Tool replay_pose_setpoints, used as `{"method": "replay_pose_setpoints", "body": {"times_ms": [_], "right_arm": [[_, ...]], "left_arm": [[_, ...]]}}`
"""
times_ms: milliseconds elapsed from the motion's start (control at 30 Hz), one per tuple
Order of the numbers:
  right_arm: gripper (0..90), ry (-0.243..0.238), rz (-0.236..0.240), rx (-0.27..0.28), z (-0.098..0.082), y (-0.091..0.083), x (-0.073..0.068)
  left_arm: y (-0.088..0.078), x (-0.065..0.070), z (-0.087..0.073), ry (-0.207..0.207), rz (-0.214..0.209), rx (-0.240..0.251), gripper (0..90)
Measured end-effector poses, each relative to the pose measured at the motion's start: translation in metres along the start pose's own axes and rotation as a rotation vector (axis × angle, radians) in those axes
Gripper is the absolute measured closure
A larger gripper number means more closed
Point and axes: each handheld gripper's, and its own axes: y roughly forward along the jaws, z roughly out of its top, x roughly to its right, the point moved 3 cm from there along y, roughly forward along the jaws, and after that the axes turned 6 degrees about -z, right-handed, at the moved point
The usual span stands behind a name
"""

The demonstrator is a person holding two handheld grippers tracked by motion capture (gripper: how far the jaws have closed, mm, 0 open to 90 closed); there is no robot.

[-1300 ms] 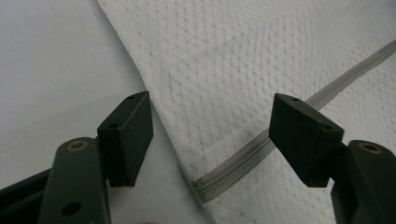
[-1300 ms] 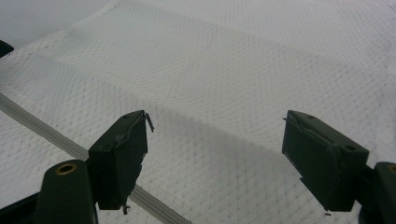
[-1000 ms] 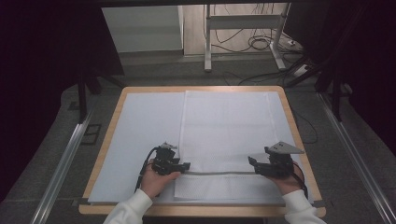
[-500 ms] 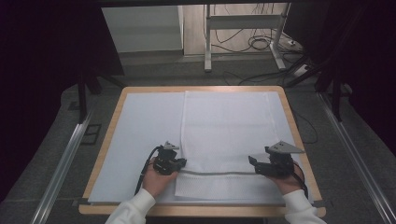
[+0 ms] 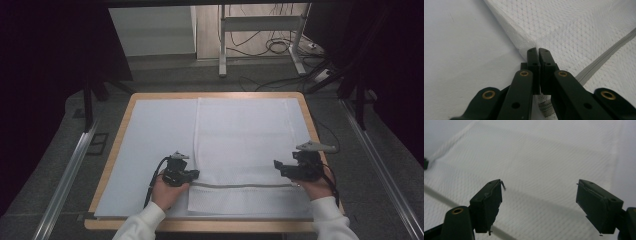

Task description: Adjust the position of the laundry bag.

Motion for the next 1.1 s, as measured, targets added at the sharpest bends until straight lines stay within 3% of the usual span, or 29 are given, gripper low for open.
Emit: {"method": "replay_pose_setpoints", "body": {"times_ms": [167, 300, 533, 700, 933, 1100], "right_arm": [[21.1, 0.016, -0.057, 0.041, 0.020, -0.007, 0.006], [22.7, 0.020, -0.069, 0.055, 0.027, -0.008, 0.010], [25.0, -0.006, -0.084, -0.032, 0.006, -0.001, 0.030], [26.0, 0.027, -0.093, -0.082, -0.004, 0.003, 0.049], [28.6, 0.029, -0.095, -0.117, -0.010, 0.008, 0.056], [32.4, 0.066, -0.074, -0.167, -0.017, 0.019, 0.063]], "left_arm": [[-0.001, 0.000, 0.000, -0.005, -0.013, 0.004, 89.0], [-0.001, 0.000, 0.000, -0.006, -0.021, 0.002, 89.1], [0.000, -0.001, -0.001, -0.007, -0.024, -0.001, 89.1], [0.000, -0.001, 0.000, -0.010, -0.029, -0.001, 89.0], [0.000, -0.001, 0.000, -0.009, -0.034, 0.005, 89.3], [0.000, -0.001, 0.000, -0.008, -0.034, 0.007, 89.3]]}}
